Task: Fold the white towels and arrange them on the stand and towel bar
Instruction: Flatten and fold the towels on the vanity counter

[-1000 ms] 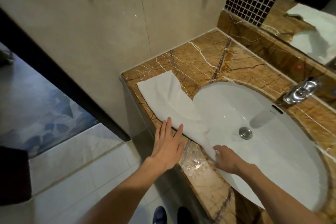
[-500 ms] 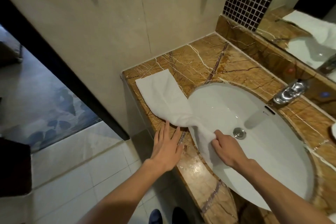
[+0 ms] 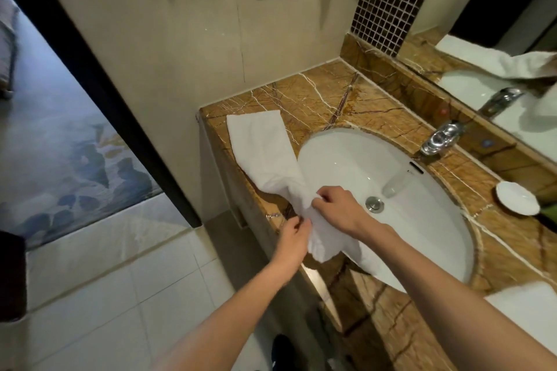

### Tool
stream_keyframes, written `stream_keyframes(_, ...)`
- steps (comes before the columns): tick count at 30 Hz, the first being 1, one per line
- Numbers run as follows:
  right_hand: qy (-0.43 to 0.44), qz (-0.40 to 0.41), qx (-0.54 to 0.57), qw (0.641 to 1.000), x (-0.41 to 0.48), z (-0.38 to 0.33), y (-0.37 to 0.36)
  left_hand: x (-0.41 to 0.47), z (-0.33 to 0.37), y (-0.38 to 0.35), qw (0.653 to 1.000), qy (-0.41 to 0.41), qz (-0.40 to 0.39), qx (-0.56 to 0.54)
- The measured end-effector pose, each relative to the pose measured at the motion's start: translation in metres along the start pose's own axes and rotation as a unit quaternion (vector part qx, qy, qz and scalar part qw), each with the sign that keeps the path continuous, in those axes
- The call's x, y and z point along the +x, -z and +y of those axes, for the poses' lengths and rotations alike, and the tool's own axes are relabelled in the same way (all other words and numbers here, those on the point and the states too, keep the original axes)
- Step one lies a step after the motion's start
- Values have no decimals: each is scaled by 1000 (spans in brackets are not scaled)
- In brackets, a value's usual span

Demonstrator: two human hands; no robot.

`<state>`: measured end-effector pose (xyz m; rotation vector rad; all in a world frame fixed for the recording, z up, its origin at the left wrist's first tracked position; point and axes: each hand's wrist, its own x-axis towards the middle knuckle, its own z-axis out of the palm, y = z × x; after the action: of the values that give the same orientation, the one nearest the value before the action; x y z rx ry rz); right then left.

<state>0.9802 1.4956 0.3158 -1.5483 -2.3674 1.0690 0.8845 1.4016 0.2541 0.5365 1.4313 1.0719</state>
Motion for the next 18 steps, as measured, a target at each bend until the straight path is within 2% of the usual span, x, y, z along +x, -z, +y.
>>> stream_keyframes(3, -28, 1, 15, 999, -9, 1, -5, -17, -6, 4, 988, 68, 18, -138)
stream_keyframes(6, -44, 11, 38, 998, -14, 4, -6, -34, -9, 15, 979, 78, 43, -185)
stream_keyframes(11, -44, 24, 91, 995, -19, 7, -7, -52, 2, 18, 978, 48, 61, -195)
stream_keyframes(15, -105, 11, 152, 983, -38, 38, -10, -53, 15, 20, 977, 36, 85, -193)
stream_keyframes(18, -120, -42, 81, 989, -50, 70, -14, -52, 18, 21, 980, 21, 95, -171)
